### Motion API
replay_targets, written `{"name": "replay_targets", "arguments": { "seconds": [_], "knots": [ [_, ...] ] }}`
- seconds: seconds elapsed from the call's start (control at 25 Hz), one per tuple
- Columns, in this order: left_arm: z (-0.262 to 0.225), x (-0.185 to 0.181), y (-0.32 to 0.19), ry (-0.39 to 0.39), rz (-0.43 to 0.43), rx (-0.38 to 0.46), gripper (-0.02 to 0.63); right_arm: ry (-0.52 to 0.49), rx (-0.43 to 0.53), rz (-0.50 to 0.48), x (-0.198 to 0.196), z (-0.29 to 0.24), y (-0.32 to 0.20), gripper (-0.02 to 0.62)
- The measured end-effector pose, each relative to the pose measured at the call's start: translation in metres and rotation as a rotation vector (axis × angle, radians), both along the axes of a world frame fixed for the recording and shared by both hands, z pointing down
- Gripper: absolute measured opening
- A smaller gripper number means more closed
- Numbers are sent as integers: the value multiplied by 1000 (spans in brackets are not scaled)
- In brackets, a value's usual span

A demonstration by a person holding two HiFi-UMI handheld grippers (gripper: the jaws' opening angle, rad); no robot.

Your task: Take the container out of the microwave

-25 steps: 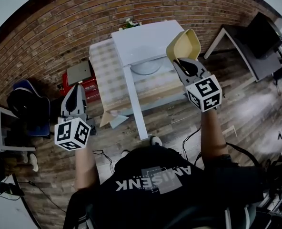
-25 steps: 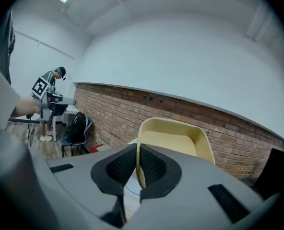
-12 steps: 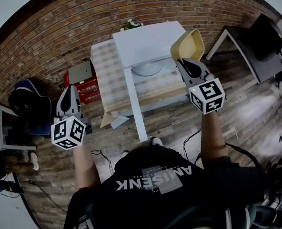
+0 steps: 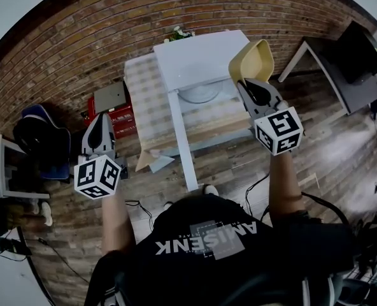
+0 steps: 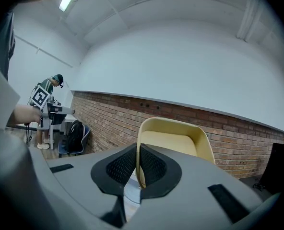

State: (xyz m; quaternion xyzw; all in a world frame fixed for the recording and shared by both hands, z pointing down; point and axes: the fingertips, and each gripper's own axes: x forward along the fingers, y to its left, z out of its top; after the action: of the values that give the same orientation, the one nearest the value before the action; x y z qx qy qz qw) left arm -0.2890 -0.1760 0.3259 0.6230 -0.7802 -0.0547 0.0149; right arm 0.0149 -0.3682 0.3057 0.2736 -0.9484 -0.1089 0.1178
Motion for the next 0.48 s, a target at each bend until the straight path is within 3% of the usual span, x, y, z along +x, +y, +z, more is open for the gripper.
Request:
{"name": "replay_targets", "arguments": {
  "seconds": [0.48],
  "knots": [
    [-4,1,2,8,-27,10,12,-24,-4,13,6,-2,-3,51]
  ]
}}
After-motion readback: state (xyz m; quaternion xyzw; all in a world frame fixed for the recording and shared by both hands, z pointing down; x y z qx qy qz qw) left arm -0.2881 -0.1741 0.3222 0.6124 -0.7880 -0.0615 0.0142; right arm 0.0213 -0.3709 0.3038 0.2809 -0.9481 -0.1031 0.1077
